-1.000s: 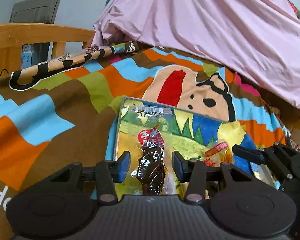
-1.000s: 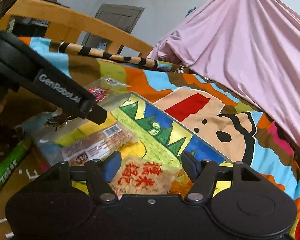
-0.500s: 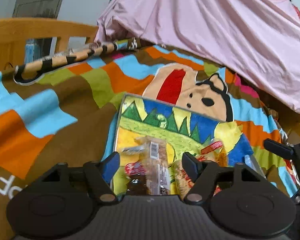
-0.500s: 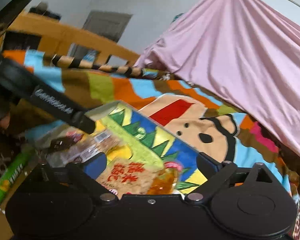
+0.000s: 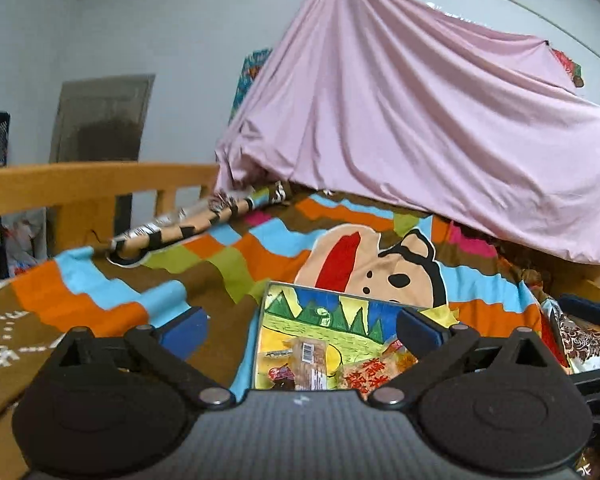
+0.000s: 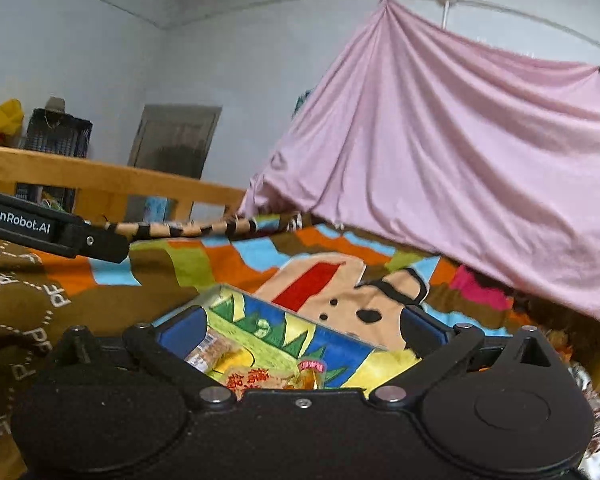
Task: Organize snacks
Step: 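Carry both packets over the metal tray and release them inside, then lift both tools out of the tray and move toward the remaining snacks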
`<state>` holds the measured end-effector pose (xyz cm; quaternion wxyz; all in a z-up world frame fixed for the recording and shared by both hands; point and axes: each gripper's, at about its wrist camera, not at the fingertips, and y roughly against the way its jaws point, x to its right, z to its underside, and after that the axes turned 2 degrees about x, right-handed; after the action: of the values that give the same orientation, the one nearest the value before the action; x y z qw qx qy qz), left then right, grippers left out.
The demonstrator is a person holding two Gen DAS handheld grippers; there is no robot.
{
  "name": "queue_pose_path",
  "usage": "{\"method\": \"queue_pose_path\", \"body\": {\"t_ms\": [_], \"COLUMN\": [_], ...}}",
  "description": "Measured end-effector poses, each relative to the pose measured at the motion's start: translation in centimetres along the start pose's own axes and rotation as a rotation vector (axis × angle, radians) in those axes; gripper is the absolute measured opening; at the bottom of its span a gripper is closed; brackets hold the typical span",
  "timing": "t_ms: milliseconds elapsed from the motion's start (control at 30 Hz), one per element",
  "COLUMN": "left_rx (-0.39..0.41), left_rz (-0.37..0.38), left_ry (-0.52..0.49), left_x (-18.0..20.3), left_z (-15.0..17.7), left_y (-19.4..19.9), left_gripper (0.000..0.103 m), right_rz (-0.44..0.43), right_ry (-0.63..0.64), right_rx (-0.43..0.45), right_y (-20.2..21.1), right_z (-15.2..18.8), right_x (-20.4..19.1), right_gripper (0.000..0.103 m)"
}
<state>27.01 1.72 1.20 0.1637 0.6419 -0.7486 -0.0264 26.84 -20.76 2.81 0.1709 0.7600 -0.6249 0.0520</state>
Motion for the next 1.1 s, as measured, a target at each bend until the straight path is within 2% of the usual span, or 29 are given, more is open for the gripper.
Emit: {"method": "queue_pose_path", "body": {"t_ms": [200,333,533,933,1100], "left_rx": [0.045,0.076,0.066,0.050,0.034], "left_rz": [-0.039,-0.067,-0.095,-0.097,-0.087], "left_ry": [-0.025,-0.047,-0.060,-0.043,-0.066], "left_x": [0.7,1.1,1.5,1.5,2.3], "left_z": [0.9,1.9,3.1,4.8,5.7], "left_y": [4.9,8.0,11.5,15.6,16.6], "left_gripper": [0.102,0.103,0.103,0.103,0.103], "right_rz": [0.015,0.040,0.057,0.061,0.076], "right_ry": [-0.037,-0.054,-0.046,-0.077,-0.112], "right_rx": [0.044,0.042,0.022,-0.036,-0.114], "right_y": [5.6,9.1,12.7,17.1,17.7], "right_z": [-0.6,-0.1,0.5,1.6,2.2], "right_x": [0.1,0.0,-0.8,-1.6,-1.3], "right_gripper": [0.102,0.102,0.102,0.102,0.102]}}
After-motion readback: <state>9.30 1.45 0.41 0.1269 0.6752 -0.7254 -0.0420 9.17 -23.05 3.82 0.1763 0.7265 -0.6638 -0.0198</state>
